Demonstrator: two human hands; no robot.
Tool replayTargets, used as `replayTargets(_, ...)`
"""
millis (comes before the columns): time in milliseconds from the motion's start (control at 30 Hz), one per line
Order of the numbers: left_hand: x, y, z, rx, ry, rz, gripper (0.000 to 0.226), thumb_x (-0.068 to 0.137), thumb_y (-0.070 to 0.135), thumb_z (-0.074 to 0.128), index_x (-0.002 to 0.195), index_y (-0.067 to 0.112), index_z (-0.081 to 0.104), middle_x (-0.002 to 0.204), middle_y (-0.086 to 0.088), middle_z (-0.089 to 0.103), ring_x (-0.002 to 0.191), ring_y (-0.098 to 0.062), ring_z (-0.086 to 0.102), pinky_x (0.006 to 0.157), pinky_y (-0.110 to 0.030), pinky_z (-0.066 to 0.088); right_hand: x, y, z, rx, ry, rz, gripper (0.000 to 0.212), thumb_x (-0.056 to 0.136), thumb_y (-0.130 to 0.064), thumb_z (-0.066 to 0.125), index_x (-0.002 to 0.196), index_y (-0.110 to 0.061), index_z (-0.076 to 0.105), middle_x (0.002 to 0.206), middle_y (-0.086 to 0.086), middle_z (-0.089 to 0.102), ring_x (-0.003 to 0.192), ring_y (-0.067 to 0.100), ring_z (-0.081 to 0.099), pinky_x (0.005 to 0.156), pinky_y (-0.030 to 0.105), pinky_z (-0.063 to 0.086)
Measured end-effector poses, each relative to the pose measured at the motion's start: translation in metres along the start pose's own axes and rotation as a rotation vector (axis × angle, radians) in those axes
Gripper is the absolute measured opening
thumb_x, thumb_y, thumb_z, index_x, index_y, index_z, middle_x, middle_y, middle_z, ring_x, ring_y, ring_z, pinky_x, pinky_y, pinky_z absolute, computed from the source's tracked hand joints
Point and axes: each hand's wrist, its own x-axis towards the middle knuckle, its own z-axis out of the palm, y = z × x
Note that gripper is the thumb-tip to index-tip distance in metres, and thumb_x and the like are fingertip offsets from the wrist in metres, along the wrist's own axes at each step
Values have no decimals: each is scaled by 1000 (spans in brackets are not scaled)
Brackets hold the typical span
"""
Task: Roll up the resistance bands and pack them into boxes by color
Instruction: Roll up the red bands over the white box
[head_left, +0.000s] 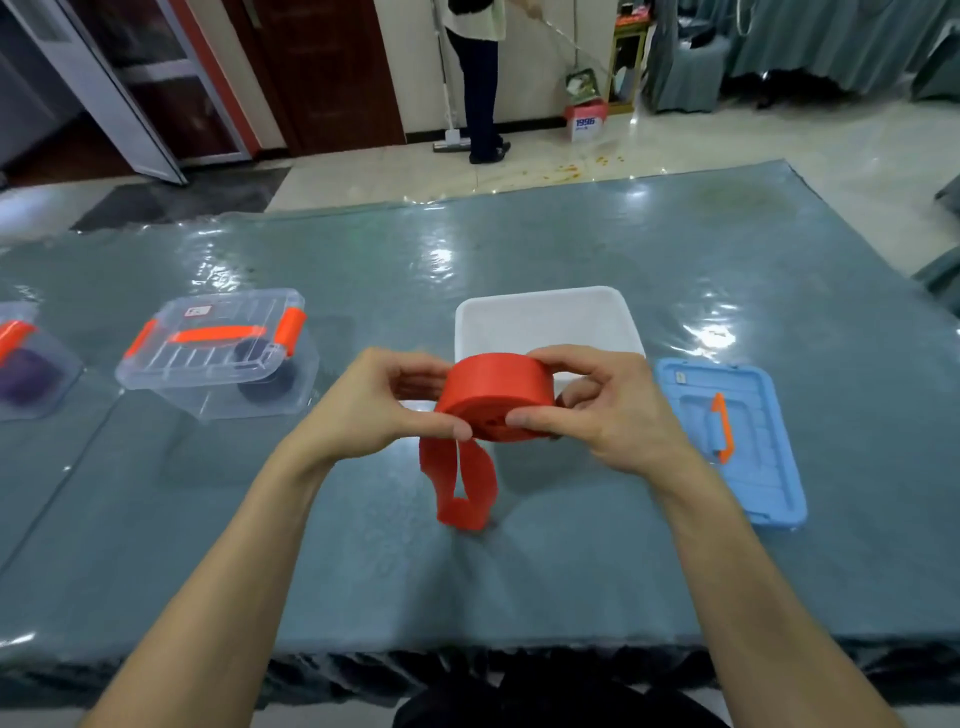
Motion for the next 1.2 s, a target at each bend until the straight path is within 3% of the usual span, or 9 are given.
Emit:
replayTargets(167,12,7,24,25,1,-10,39,64,27,105,99,25,88,93,1,86,91,-17,84,88,-35,67,-2,15,-26,-30,-173,67,63,57,-64,100,111,-45,73,103,-18,77,56,15,72,60,19,54)
replayTargets(233,22,13,33,175,-28,-2,38,65,32,106,99,25,88,88,2,85,89,-24,84,88,-43,67,-1,24,-27,-140,-230,40,57,63,-58,100,110,-43,73,96,-18,75,54,4,64,58,12,47)
replayTargets(433,34,16,38,47,-69,-42,56,65,21,106,117,26,83,103,1,85,99,-13,81,93,-25,62,2,43,-38,137,-62,45,47,66,-38,102,107,-31,81,93,-6,78,74,13,76,64,33,63)
replayTargets(533,38,10,47,-24,-93,-71,47,71,19,103,114,22,84,107,-7,85,100,-18,81,95,-33,63,6,46,-41,312,-24,87,52,64,-37,102,110,-26,82,101,3,80,79,30,80,60,43,66)
replayTargets(867,70,18,42,-64,-10,-50,60,55,49,106,103,18,87,99,-19,83,87,-22,79,95,-45,63,8,61,-30,489,-6,135,67,66,-49,102,122,-25,75,117,5,78,97,33,81,72,51,68)
replayTargets(933,76,23,37,-14,4,-46,49,58,43,104,97,18,87,94,-12,85,85,-21,81,92,-44,64,6,64,-36,353,-58,80,96,66,-48,103,149,-37,56,141,-10,68,115,23,76,87,43,66)
replayTargets(1033,85,32,28,73,-10,-70,39,59,37,103,90,18,87,89,-7,85,83,-19,81,87,-40,67,5,61,-50,-343,-37,-174,130,69,-49,94,168,-50,11,173,-26,25,146,8,51,109,41,55)
replayTargets(1100,91,38,27,144,-73,-89,33,64,32,104,89,19,87,86,-6,85,82,-20,82,87,-41,67,8,56,-42,-633,25,-428,115,78,-48,79,172,-36,14,179,-15,12,159,11,32,120,42,46)
replayTargets(1200,100,42,27,195,-134,-90,36,66,35,104,94,19,87,89,-7,85,87,-27,83,93,-47,67,16,55,-27,-619,101,-593,83,87,-33,74,162,-17,43,170,0,39,153,22,43,119,44,45)
